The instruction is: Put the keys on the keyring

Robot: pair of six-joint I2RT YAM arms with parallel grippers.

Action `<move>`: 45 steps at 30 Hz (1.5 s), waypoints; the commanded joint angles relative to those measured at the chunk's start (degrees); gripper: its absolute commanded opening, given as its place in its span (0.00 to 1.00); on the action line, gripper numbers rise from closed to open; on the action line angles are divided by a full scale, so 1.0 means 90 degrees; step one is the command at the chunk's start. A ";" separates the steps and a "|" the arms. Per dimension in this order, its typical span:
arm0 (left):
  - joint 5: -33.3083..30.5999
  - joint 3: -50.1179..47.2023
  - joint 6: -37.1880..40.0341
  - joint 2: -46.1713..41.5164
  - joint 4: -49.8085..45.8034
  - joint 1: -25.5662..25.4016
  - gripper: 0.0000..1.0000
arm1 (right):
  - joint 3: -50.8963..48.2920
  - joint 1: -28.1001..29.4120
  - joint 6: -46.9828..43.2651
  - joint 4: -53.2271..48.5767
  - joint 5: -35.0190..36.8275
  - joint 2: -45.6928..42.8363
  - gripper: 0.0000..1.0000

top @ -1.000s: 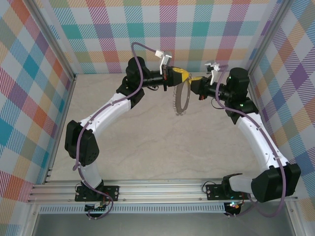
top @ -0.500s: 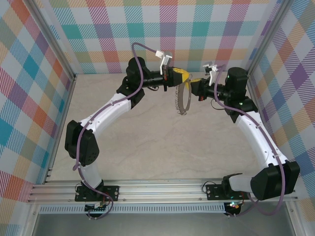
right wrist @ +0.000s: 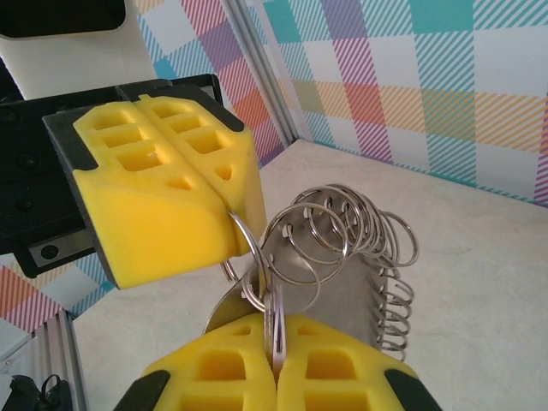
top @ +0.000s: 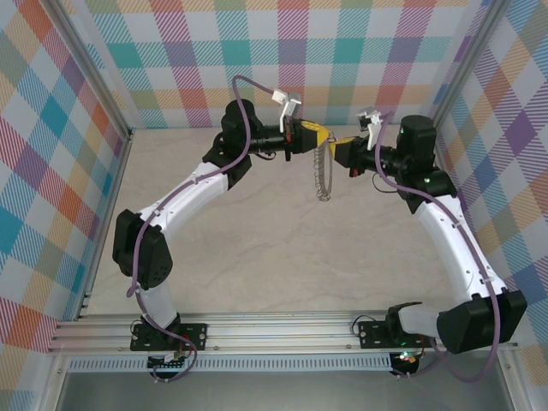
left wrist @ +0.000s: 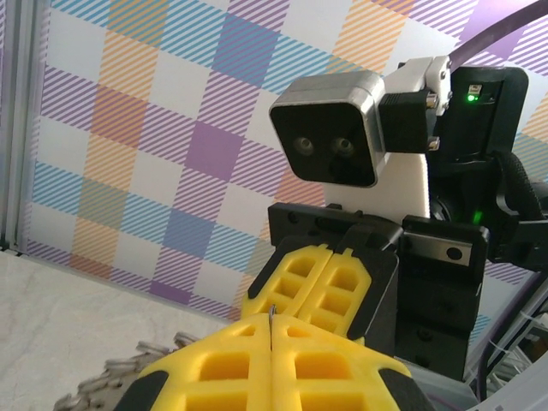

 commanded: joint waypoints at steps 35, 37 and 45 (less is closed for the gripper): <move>0.0039 0.0042 0.0318 -0.0247 -0.0193 -0.0086 0.00 | 0.1181 -0.0235 -0.0701 -0.0453 -0.0641 0.0271 0.00; 0.0055 0.0052 0.0316 -0.0241 -0.0202 -0.0087 0.00 | 0.1235 -0.0235 -0.0737 -0.0482 -0.0743 0.0341 0.00; 0.0032 0.0092 0.0297 -0.0190 -0.0212 -0.0087 0.00 | 0.1573 -0.0238 -0.1133 -0.1052 -0.0957 0.0615 0.00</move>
